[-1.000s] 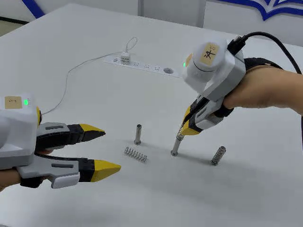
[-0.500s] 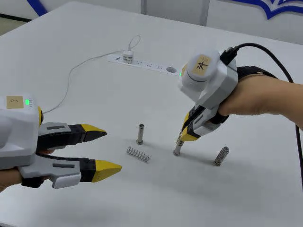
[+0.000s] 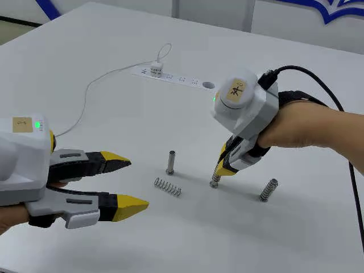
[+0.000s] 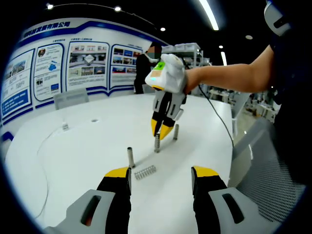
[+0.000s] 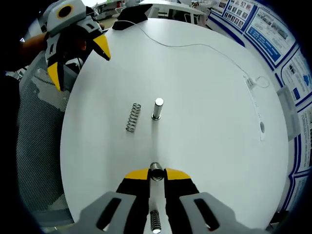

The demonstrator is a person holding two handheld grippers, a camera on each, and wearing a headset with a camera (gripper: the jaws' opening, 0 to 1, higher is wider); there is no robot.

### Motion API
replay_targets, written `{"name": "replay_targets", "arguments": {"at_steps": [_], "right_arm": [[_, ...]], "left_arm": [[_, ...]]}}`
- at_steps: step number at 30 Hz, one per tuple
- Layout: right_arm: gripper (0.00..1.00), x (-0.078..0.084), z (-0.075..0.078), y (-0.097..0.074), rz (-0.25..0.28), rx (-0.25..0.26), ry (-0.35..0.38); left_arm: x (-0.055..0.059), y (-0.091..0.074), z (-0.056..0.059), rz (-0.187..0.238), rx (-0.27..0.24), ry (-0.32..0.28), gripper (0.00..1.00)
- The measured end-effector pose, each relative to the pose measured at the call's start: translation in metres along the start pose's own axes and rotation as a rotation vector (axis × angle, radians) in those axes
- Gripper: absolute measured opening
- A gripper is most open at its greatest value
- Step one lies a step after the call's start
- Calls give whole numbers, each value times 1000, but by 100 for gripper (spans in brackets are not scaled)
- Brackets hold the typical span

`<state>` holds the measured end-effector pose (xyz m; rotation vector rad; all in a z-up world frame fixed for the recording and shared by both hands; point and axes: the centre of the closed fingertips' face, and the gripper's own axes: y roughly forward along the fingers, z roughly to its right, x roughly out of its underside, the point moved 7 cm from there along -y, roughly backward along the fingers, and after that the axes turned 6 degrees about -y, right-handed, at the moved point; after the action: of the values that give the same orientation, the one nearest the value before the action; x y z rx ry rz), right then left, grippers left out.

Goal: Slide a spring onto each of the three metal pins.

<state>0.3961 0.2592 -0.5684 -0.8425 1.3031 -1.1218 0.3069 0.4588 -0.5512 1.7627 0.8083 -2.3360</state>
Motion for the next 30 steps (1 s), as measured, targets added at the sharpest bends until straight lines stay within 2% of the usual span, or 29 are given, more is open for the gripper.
{"name": "replay_targets", "arguments": {"at_steps": [14, 21, 30], "right_arm": [[12, 7, 4, 14, -28, 4, 8], [13, 9, 5, 17, -31, 6, 7], [20, 10, 5, 12, -19, 21, 12]], "left_arm": [[1, 0, 0, -1, 1, -4, 51], [1, -1, -1, -1, 0, -4, 51], [0, -1, 1, -3, 0, 0, 51]]}}
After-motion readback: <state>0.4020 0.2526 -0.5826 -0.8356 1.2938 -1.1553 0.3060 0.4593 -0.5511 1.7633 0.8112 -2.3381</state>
